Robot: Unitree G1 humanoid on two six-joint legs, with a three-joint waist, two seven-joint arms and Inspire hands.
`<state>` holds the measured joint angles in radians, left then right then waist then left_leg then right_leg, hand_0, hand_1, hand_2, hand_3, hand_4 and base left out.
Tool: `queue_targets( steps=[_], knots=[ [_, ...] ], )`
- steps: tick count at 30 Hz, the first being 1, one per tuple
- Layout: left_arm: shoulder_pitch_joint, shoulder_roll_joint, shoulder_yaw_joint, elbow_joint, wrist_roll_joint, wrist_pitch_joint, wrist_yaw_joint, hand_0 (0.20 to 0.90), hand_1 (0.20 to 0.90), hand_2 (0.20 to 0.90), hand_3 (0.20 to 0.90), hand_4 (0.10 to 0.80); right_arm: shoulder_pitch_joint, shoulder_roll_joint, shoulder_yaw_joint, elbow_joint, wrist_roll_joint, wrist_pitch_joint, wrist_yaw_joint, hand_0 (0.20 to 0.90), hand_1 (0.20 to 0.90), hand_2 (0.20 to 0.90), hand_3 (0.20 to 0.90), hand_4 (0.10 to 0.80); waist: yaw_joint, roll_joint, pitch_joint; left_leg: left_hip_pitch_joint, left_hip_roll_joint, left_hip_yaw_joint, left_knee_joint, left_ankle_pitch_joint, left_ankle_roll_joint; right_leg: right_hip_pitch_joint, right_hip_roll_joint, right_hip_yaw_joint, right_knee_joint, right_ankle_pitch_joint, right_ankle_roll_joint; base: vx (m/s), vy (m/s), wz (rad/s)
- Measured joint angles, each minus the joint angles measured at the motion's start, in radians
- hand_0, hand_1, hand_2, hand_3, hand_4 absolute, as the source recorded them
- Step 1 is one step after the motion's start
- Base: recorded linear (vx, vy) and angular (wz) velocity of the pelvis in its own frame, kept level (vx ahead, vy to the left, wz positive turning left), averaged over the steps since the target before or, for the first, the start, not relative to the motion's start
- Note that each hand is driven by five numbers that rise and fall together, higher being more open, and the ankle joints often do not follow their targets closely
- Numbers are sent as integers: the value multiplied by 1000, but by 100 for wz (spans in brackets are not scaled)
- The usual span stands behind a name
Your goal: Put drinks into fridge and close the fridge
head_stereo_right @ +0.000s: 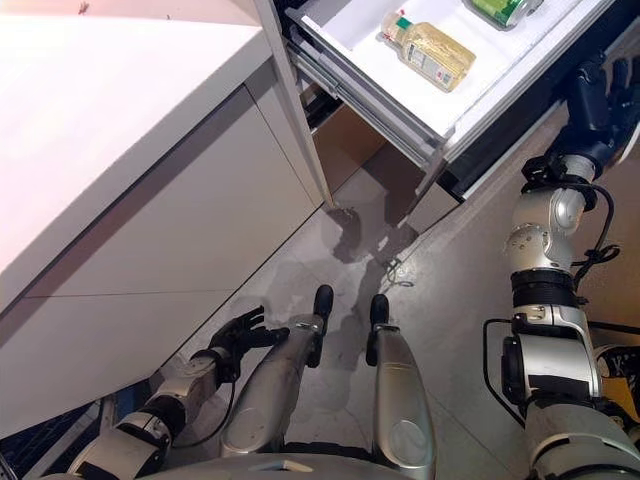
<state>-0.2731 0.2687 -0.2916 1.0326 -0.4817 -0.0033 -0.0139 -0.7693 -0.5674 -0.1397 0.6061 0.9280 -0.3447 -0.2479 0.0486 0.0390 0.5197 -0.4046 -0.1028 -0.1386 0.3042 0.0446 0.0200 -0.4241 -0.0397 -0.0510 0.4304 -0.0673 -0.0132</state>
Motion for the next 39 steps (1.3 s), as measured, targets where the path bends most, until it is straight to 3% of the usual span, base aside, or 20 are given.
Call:
queue_targets(
  steps=[3,5,9,12,23,28,32,34,39],
  knots=[
    [5,-8,2,-2,-13,1,-2,900,900,900,900,800,-16,-5,5,0,0,42,45,900,900,900,900,800,1,2,1,21,-1,-31,-40,2,-2,24,-2,-30,-38,13,-18,43,9,9],
    [14,-10,1,-3,-19,0,-2,900,900,900,900,800,-17,-9,29,0,0,67,59,900,900,900,900,800,3,3,1,39,3,-50,-52,13,-20,49,-2,-59,-54,16,-22,47,8,9],
    [27,-10,2,-8,-23,1,-10,900,900,900,900,800,-49,-26,83,0,-5,128,95,900,900,900,900,800,12,5,1,72,14,-71,-88,17,-26,85,4,-88,-84,15,-26,79,5,11],
    [32,-12,2,1,-21,3,-20,900,900,900,900,800,-84,-48,126,38,-7,180,99,900,900,900,900,800,33,15,0,116,15,-110,-107,33,-50,141,8,-120,-105,10,-41,111,11,24],
    [94,-4,18,15,32,3,-62,900,900,900,900,800,-155,-50,294,103,-51,278,144,900,900,900,900,800,133,53,-30,264,29,-192,-212,38,-57,340,17,-212,-251,-2,-41,137,15,26],
    [137,4,22,19,53,3,-62,900,900,900,900,800,-140,-17,310,132,-97,281,116,900,900,900,900,800,140,52,-78,292,30,-194,-247,53,-46,369,19,-213,-284,-1,-37,98,30,4],
    [152,4,22,18,74,3,-60,900,900,900,900,800,-128,-2,318,134,-208,284,40,900,900,900,900,800,142,38,-113,313,33,-192,-260,45,-49,393,21,-213,-310,3,-33,39,24,0],
    [156,4,22,19,82,3,-58,900,900,900,900,800,-125,0,325,111,-320,283,-24,900,900,900,900,800,145,27,-127,321,33,-177,-261,50,-38,399,21,-206,-314,3,-32,43,26,-7],
    [173,8,39,20,93,4,-44,900,900,900,900,800,-34,-6,313,-156,-543,261,-151,900,900,900,900,800,129,-20,-165,373,38,-130,-297,49,-27,438,24,-170,-346,10,-22,38,18,-15]
  ],
)
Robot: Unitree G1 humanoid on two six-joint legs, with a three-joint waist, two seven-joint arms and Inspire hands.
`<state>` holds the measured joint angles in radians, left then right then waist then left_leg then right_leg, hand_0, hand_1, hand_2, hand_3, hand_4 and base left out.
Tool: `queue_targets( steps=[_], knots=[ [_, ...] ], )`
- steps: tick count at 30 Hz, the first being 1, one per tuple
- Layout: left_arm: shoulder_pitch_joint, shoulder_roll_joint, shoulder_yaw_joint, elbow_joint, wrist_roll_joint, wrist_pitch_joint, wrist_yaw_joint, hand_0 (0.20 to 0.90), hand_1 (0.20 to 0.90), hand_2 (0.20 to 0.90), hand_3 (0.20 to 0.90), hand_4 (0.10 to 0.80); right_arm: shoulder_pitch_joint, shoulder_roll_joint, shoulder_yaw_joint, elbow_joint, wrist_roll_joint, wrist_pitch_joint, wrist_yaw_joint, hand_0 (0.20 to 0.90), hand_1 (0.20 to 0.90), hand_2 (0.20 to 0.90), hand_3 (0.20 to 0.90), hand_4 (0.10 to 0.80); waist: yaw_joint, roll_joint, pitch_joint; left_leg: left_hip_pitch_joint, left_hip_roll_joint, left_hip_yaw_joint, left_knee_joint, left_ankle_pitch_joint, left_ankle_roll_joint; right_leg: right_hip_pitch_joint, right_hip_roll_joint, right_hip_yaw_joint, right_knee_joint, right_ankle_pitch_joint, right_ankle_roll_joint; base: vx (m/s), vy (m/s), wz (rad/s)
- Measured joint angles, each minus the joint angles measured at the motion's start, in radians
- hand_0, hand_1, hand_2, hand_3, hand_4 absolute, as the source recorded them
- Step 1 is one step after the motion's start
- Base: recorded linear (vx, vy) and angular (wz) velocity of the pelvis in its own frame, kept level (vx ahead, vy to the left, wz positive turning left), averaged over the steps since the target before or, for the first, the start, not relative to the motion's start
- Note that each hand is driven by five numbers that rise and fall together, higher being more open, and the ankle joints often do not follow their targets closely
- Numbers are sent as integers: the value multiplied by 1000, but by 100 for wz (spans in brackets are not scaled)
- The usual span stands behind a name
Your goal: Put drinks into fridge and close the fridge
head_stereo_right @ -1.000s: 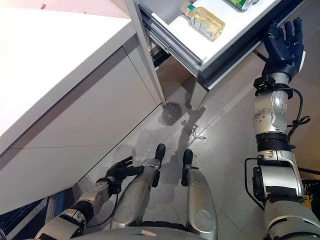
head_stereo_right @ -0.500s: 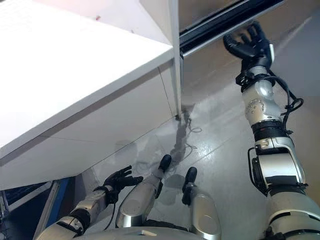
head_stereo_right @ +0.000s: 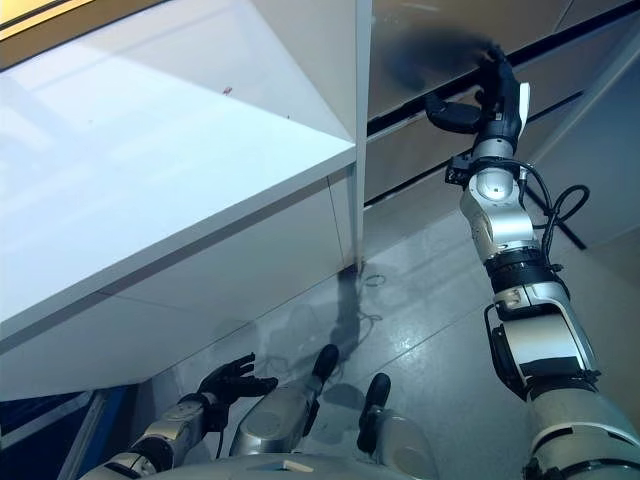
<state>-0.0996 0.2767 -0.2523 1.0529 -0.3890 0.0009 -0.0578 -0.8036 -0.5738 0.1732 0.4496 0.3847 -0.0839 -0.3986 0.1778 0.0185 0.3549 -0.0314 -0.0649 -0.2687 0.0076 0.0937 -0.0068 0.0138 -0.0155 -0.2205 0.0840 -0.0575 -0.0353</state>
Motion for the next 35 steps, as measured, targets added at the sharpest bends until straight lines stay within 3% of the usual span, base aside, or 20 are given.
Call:
queue_targets(
  steps=[5,7,10,17,22,27,35],
  knots=[
    [51,12,23,15,1,8,4,900,900,900,900,800,190,17,-26,-161,-52,-86,-19,900,900,900,900,800,-47,-65,-98,37,5,44,-45,0,11,19,2,44,-34,8,11,-10,-7,-26],
    [76,7,22,23,1,20,4,900,900,900,900,800,305,66,-80,-181,-52,-117,-20,900,900,900,900,800,-75,-77,-148,56,8,61,-73,2,19,30,3,60,-52,11,17,-10,-42,-28],
    [99,-13,23,25,10,19,4,900,900,900,900,800,517,117,-139,-161,-49,-144,-9,900,900,900,900,800,-123,-73,-192,86,8,93,-98,2,30,60,3,90,-93,28,26,-8,-50,-26],
    [110,-39,33,30,26,21,-6,900,900,900,900,800,730,182,-160,47,8,-133,23,900,900,900,900,800,-194,-41,-212,98,14,144,-101,-16,22,92,11,133,-175,80,26,-4,-28,-23],
    [114,-46,34,33,25,21,-44,900,900,900,900,800,778,240,-157,216,61,-97,86,900,900,900,900,800,-206,-32,-229,109,20,170,-101,-21,21,99,16,146,-175,82,23,16,-19,-8],
    [119,-45,57,90,22,18,-82,900,900,900,900,800,792,321,-158,555,88,-58,213,900,900,900,900,800,-196,-36,-265,114,20,172,-102,-24,22,103,16,149,-175,82,22,11,-8,-2],
    [123,-42,100,193,27,15,-105,900,900,900,900,800,840,365,-154,843,61,127,369,900,900,900,900,800,-196,-40,-282,128,21,185,-102,-30,31,116,14,154,-175,81,22,7,0,-1]
  ],
)
